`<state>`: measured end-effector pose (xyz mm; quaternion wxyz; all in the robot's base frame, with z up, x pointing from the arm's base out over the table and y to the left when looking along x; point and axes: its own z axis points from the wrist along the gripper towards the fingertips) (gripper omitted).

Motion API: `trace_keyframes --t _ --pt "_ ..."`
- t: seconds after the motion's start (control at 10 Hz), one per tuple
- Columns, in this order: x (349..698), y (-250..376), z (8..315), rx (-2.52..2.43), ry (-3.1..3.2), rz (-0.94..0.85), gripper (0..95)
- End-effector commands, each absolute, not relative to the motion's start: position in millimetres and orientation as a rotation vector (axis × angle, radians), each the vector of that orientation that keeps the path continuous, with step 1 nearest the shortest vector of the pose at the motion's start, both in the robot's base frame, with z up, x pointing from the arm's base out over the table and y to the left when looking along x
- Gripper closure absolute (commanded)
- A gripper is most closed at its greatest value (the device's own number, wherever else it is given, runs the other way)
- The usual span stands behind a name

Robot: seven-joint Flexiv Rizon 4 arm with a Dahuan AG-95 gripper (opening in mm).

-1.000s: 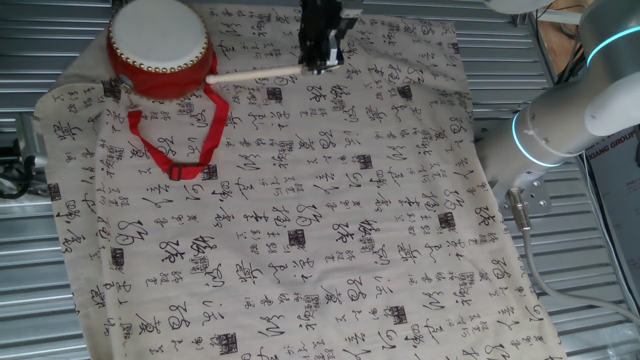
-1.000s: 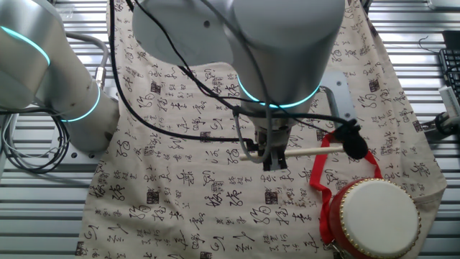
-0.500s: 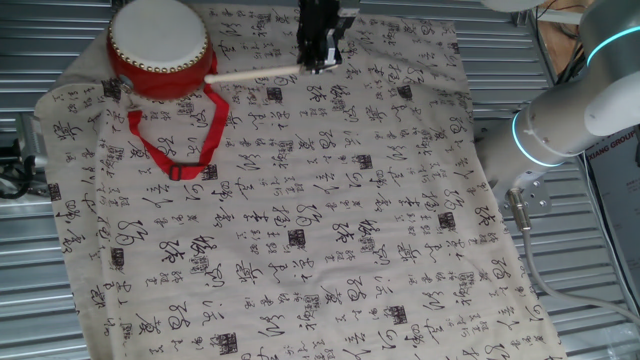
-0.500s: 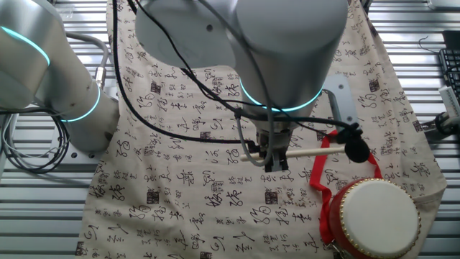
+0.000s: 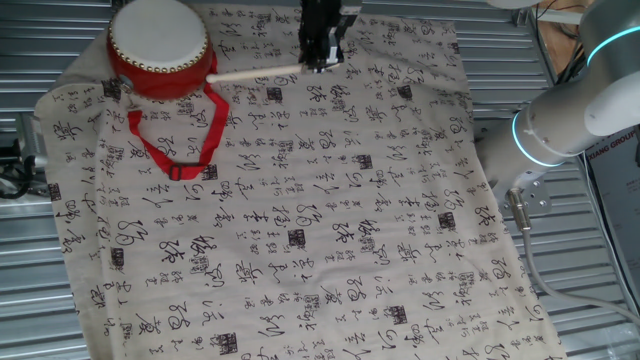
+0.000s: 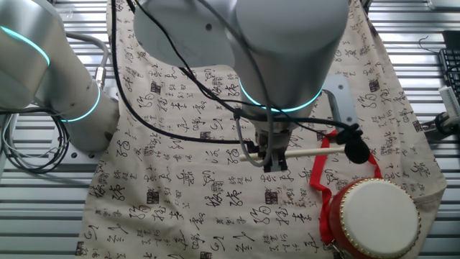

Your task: Play the drum

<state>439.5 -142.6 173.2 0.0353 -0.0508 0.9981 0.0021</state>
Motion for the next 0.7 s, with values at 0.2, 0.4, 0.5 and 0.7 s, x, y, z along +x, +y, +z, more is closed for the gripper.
trace_keyframes --t 0.2,0.4,0.5,0.7 --pt "437.8 -142.8 173.2 -0.243 3.065 -0.028 95.0" --pt "437.8 -142.8 173.2 -0.432 3.071 -0.048 95.0" --pt "437.8 -142.8 173.2 -0.453 3.084 -0.032 95.0" --pt "437.8 -142.8 173.2 -0.449 3.102 -0.019 95.0"
